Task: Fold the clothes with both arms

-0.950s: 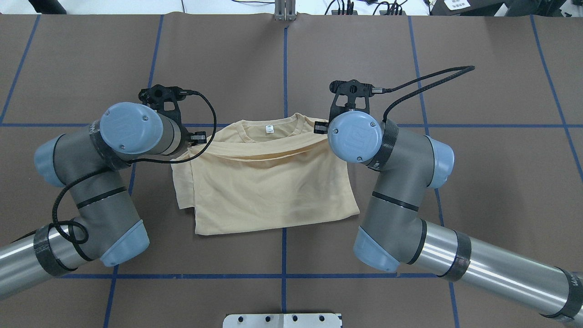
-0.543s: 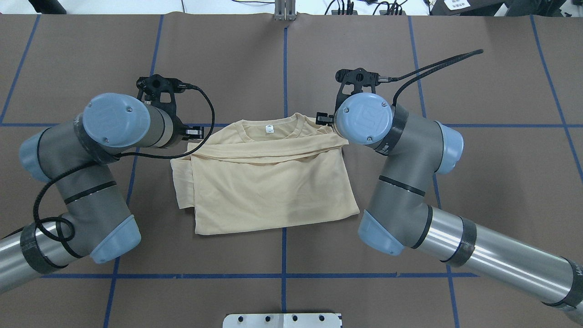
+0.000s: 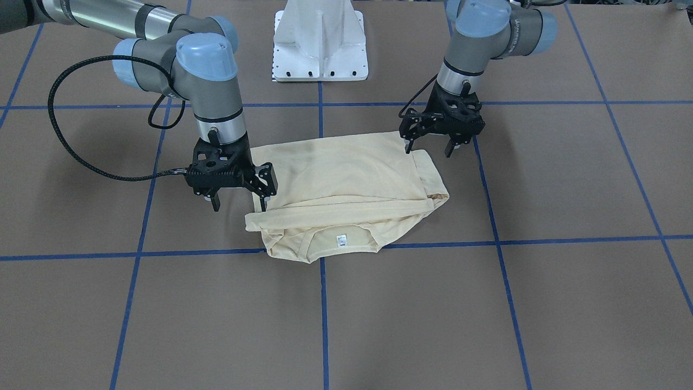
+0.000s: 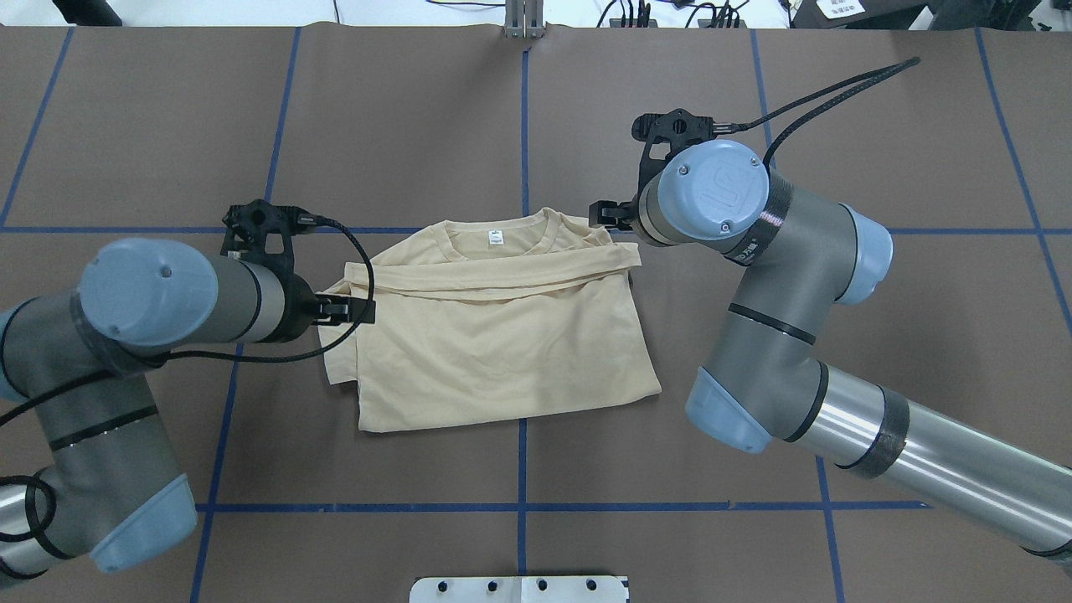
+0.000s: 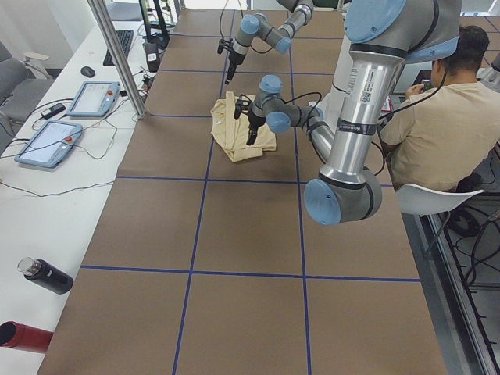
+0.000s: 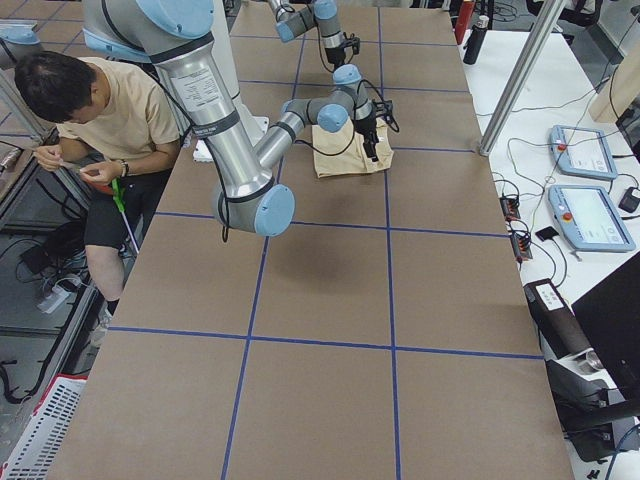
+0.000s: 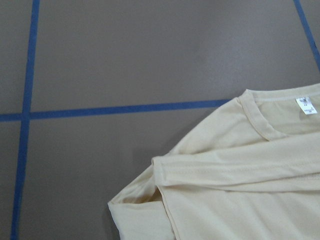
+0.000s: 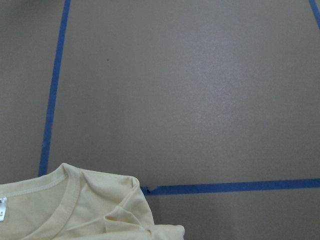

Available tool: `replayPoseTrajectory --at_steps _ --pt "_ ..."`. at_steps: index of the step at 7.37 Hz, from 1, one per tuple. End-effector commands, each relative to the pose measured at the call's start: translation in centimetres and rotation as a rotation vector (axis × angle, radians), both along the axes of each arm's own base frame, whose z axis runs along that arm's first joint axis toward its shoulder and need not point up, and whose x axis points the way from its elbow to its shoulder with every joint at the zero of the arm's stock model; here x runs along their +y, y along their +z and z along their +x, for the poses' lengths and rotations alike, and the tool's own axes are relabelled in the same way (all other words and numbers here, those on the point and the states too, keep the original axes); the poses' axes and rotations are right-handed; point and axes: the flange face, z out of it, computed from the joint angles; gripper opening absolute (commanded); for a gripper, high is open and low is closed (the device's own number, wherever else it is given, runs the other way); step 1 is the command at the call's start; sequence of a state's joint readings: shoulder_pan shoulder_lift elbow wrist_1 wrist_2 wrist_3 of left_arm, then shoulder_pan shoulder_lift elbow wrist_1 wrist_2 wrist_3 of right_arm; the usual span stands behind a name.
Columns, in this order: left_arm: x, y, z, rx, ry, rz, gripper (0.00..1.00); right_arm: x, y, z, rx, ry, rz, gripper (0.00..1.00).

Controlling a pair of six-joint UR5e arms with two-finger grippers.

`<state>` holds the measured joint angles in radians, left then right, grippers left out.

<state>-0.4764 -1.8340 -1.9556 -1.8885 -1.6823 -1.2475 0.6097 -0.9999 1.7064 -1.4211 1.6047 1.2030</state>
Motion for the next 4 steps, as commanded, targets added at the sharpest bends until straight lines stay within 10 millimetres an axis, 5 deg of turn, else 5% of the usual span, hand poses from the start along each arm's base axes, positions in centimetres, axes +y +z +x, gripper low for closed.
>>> replayPoseTrajectory --at_steps 1,4 --pt "5.7 1.2 4.3 0.019 0.004 -0.074 1.00 0.0 0.3 0.2 -0.006 0.001 0.007 1.00" --pt "7.0 2.8 6.1 -0.012 0.024 -0.085 0.94 0.1 0.5 0.2 -0.004 0.005 0.007 1.00"
